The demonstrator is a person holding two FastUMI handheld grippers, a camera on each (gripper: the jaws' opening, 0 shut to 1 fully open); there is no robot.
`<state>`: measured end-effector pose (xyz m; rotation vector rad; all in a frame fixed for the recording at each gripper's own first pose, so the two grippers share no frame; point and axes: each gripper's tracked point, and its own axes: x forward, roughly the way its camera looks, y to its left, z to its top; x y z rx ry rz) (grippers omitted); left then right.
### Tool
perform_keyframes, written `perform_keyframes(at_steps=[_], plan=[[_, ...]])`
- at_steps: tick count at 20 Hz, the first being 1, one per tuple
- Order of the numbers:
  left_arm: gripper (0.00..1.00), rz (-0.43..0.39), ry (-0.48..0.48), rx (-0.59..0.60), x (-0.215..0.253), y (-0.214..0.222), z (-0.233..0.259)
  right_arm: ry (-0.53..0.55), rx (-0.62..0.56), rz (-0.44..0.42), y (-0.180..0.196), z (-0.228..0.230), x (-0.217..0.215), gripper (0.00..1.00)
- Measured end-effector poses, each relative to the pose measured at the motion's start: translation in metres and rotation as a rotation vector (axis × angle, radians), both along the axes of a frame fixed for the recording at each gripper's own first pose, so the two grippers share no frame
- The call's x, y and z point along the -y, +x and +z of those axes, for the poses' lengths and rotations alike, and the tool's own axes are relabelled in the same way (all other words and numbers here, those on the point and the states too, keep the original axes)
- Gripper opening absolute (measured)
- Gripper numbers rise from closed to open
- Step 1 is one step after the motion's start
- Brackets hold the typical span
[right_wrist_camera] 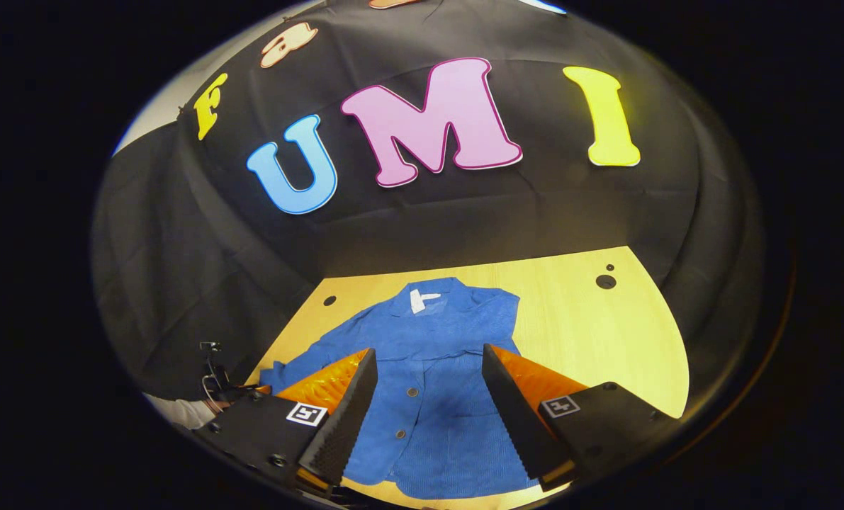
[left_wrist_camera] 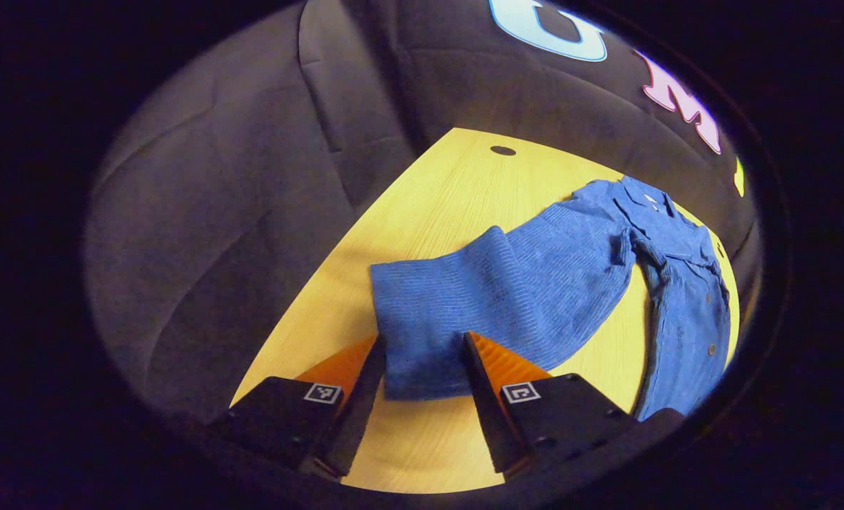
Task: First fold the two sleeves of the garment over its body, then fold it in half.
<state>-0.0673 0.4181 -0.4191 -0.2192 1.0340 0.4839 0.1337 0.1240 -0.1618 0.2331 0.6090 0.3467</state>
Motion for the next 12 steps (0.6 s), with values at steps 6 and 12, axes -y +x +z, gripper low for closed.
perform_keyframes(at_steps=[6,12], plan=[[0.0,0.201,-0.251,0.045,-0.014,0.007,0.012,0.005,-0.015,0.01,-0.008,0.001,-0.003,0.94],[0.0,0.093,-0.229,0.192,0.009,0.048,0.076,0.041,0.002,-0.005,-0.003,0.008,0.008,0.94]])
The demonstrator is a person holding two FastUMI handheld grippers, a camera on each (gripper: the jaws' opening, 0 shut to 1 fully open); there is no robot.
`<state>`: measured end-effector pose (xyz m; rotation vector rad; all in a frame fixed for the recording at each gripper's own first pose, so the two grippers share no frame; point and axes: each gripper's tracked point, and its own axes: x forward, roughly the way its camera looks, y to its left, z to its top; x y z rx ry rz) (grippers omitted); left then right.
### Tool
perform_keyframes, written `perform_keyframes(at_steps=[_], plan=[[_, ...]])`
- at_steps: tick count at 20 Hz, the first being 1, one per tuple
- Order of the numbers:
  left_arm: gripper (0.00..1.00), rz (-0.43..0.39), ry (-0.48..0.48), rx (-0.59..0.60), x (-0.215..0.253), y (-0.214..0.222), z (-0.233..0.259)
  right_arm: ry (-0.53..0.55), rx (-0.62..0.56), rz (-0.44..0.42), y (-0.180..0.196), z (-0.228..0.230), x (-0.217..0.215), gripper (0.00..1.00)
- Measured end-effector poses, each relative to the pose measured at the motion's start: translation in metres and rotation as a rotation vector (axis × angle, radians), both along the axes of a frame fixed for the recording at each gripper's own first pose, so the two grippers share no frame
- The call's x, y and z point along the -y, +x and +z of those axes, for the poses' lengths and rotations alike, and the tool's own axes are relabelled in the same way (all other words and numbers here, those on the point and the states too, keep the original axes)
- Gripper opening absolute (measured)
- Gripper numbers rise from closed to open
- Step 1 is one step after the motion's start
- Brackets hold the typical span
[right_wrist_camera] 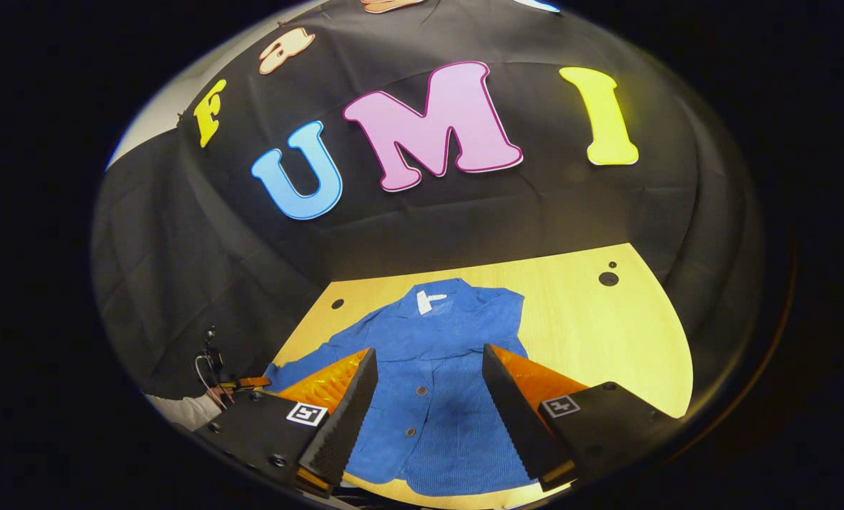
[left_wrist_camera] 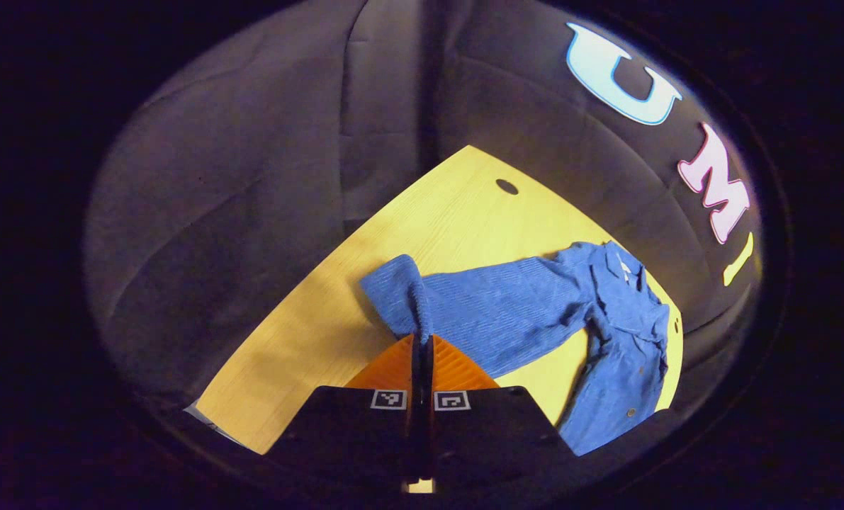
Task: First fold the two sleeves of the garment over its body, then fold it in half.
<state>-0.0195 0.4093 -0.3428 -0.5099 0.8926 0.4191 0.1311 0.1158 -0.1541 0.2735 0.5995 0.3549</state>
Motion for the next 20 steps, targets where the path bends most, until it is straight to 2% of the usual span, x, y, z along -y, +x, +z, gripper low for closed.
perform_keyframes(at_steps=[3,5,9,12,15,17,19,20], plan=[[0.0,-0.063,-0.039,0.109,0.043,0.052,0.048,0.016,-0.005,0.003,0.001,-0.004,0.01,0.94],[0.0,-0.122,-0.06,0.176,0.092,0.101,0.078,0.031,-0.013,0.005,0.001,-0.009,0.022,0.94],[0.0,-0.307,-0.051,0.268,0.2,0.194,0.108,0.032,-0.036,-0.007,-0.001,-0.024,0.059,0.94],[0.0,-0.397,-0.087,0.26,0.284,0.251,0.095,0.057,-0.064,-0.047,0.003,-0.034,0.096,0.94],[0.0,-0.473,-0.11,0.189,0.358,0.285,0.065,0.03,-0.084,-0.083,0.004,-0.056,0.128,0.94],[0.0,-0.565,-0.117,0.128,0.41,0.302,0.036,-0.003,-0.108,-0.088,0.002,-0.074,0.145,0.94],[0.0,-0.652,-0.091,0.067,0.452,0.316,0.003,0.009,-0.143,-0.094,-0.001,-0.087,0.153,0.94],[0.0,-0.679,-0.111,0.055,0.472,0.323,-0.008,0.021,-0.159,-0.099,0.0,-0.093,0.156,0.94]])
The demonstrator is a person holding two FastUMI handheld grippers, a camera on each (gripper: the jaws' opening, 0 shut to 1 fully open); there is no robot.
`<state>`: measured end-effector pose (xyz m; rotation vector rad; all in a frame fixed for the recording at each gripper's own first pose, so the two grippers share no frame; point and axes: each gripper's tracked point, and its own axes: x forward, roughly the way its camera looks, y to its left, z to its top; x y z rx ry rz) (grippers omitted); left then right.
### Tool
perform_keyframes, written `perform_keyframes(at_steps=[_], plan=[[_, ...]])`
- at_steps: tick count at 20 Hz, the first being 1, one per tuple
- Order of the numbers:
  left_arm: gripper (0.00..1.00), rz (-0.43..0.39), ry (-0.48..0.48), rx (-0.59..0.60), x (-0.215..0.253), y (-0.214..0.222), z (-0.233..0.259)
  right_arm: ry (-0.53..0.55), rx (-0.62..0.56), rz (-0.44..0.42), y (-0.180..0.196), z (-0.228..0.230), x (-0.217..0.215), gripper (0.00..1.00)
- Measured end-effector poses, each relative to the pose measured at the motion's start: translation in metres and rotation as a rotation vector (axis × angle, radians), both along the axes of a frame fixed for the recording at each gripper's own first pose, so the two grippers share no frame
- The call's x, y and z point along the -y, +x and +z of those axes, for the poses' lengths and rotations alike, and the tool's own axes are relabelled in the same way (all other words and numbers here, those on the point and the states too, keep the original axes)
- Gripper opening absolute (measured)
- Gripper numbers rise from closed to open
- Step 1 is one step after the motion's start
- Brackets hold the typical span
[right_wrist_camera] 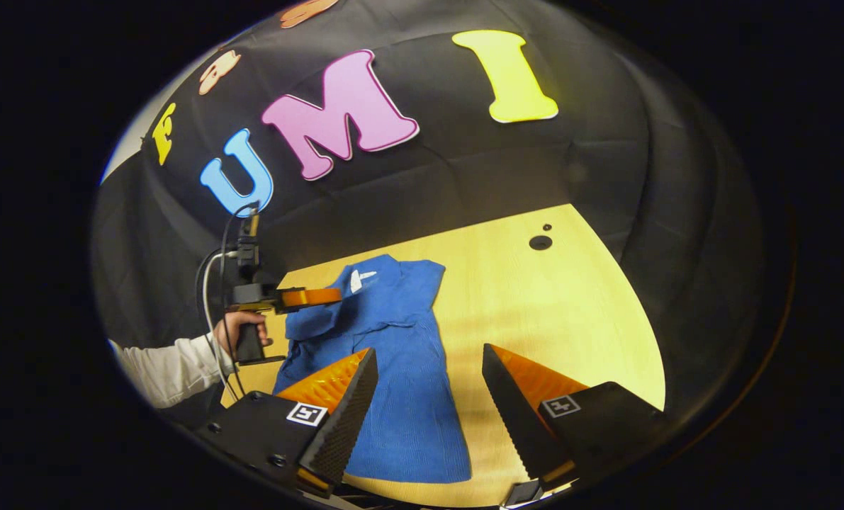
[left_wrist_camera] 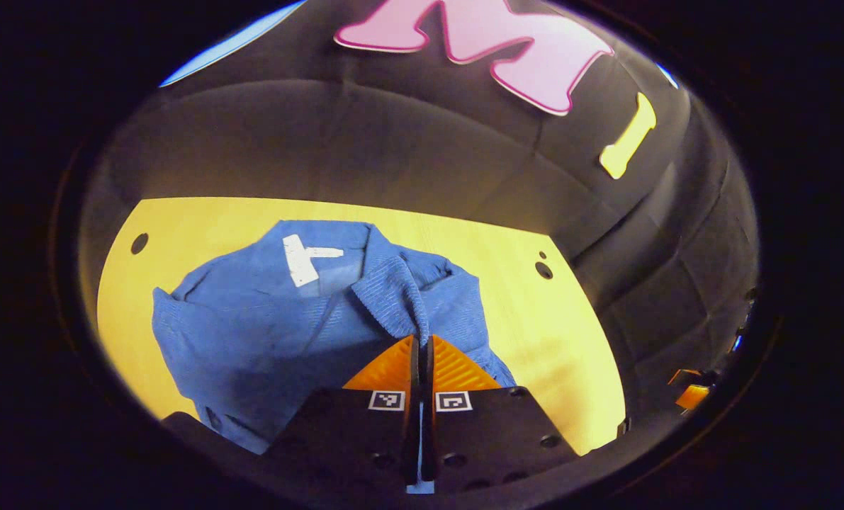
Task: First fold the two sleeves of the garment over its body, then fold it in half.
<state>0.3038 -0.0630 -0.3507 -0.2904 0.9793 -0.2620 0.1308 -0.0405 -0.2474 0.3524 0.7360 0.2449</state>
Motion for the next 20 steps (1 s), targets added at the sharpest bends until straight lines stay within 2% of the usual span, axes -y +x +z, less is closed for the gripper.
perform_keyframes(at_steps=[1,2,3,4,6,8,10,13,14,17,19,20], plan=[[0.01,-0.038,-0.042,-0.024,0.019,0.003,-0.009,0.009,-0.012,-0.006,0.001,-0.005,0.001,0.94],[0.08,-0.065,-0.079,-0.047,0.033,0.003,-0.015,0.013,-0.021,-0.008,0.002,-0.01,0.003,0.94],[0.09,-0.075,-0.115,-0.058,0.044,0.005,-0.02,0.012,-0.03,-0.007,0.003,-0.015,0.003,0.94],[0.14,-0.074,-0.165,-0.063,0.054,0.008,-0.017,0.013,-0.04,-0.004,0.005,-0.022,0.003,0.94],[0.7,-0.068,-0.339,-0.049,0.082,0.012,0.0,0.025,-0.066,0.008,0.005,-0.033,-0.001,0.94],[0.86,-0.038,-0.408,0.0,0.081,0.014,0.021,0.038,-0.1,0.015,0.006,-0.047,-0.007,0.94],[0.85,0.0,-0.316,-0.011,0.053,0.001,0.024,0.032,-0.133,0.018,0.005,-0.058,-0.012,0.94],[0.85,0.045,-0.121,-0.059,-0.008,-0.063,0.036,0.006,-0.207,0.024,-0.006,-0.077,-0.023,0.94],[0.85,0.055,-0.05,-0.067,-0.033,-0.093,0.041,-0.006,-0.242,0.028,-0.012,-0.086,-0.027,0.94],[0.85,0.126,0.239,-0.176,-0.124,-0.209,0.037,-0.076,-0.369,0.056,-0.047,-0.117,-0.035,0.95],[0.85,0.17,0.346,-0.305,-0.171,-0.298,0.021,-0.115,-0.436,0.078,-0.07,-0.135,-0.039,0.95],[0.85,0.206,0.368,-0.369,-0.189,-0.333,0.012,-0.123,-0.472,0.088,-0.083,-0.147,-0.044,0.95]])
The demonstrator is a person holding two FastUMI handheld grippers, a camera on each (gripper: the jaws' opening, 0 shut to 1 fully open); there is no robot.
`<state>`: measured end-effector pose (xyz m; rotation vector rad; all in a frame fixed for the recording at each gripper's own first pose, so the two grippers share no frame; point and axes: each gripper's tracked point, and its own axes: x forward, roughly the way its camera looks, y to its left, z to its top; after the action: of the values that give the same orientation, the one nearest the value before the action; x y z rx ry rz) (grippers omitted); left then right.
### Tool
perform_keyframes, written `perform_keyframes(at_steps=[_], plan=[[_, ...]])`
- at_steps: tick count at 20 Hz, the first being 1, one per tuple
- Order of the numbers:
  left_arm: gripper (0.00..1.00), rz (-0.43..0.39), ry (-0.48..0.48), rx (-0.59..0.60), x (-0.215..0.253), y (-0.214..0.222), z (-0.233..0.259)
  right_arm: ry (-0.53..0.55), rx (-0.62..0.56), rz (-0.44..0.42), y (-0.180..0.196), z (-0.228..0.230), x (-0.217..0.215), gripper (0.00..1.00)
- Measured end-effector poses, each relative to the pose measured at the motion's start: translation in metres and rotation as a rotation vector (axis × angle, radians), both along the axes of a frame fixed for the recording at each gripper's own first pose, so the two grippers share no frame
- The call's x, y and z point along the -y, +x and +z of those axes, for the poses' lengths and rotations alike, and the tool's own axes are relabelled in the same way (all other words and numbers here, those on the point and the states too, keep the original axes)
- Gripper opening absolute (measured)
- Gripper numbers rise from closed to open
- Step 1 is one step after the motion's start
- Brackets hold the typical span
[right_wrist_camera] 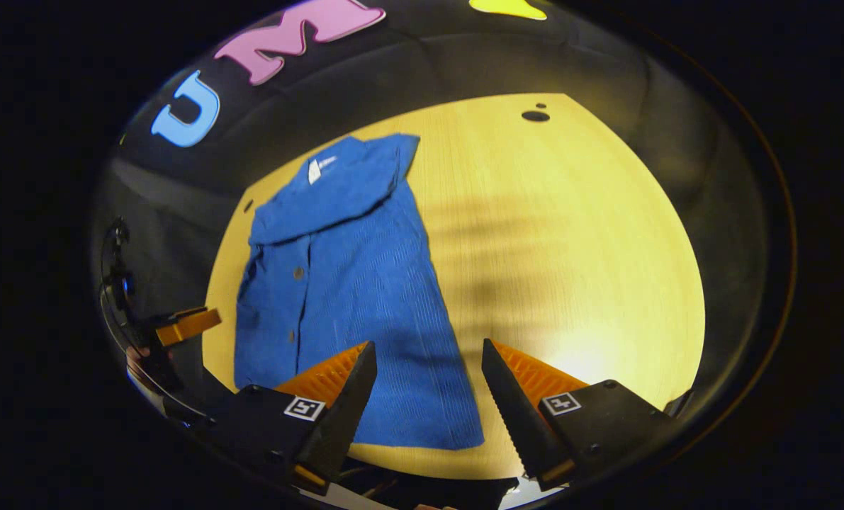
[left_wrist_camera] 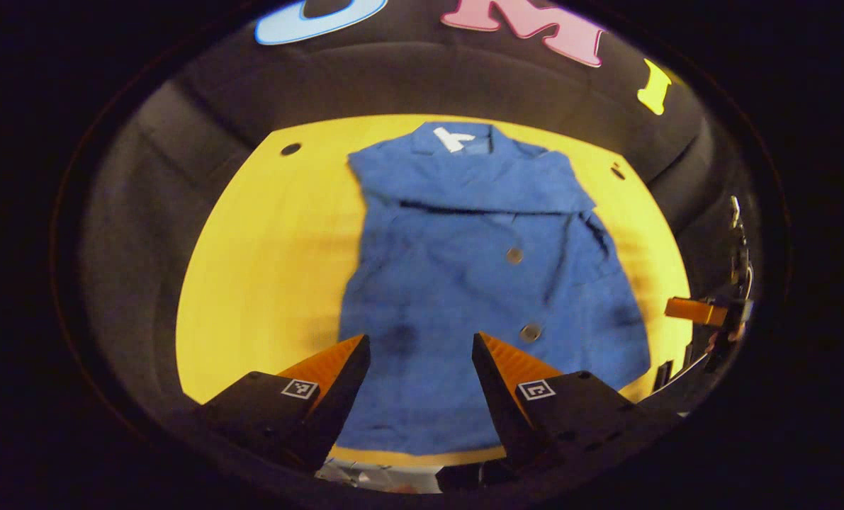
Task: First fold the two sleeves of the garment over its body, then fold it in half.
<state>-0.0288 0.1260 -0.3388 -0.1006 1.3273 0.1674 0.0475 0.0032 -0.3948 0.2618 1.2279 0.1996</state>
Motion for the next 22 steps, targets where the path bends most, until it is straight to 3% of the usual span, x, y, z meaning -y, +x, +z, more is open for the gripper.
perform_keyframes(at_steps=[3,4,7,11,20,21,22], plan=[[0.88,0.134,-0.039,-0.103,-0.017,-0.057,-0.026,-0.044,-0.071,0.04,-0.029,-0.024,-0.004,0.96],[0.82,0.145,-0.027,-0.113,-0.021,-0.065,-0.034,-0.068,-0.082,0.059,-0.035,-0.028,-0.005,0.97],[0.86,0.125,0.072,-0.145,-0.047,-0.089,-0.049,-0.103,-0.095,0.071,-0.043,-0.029,-0.007,0.98],[0.86,0.099,-0.023,-0.199,-0.028,-0.103,-0.063,-0.15,-0.098,0.093,-0.054,-0.035,-0.008,0.98],[0.85,0.116,-0.074,-0.24,-0.026,-0.107,-0.073,-0.313,-0.131,0.098,-0.073,-0.068,0.015,0.98],[0.85,0.12,-0.073,-0.235,-0.024,-0.106,-0.074,-0.315,-0.148,0.105,-0.078,-0.066,0.015,0.92],[0.82,0.125,-0.073,-0.234,-0.022,-0.104,-0.074,-0.315,-0.137,0.095,-0.076,-0.067,0.013,0.96]])
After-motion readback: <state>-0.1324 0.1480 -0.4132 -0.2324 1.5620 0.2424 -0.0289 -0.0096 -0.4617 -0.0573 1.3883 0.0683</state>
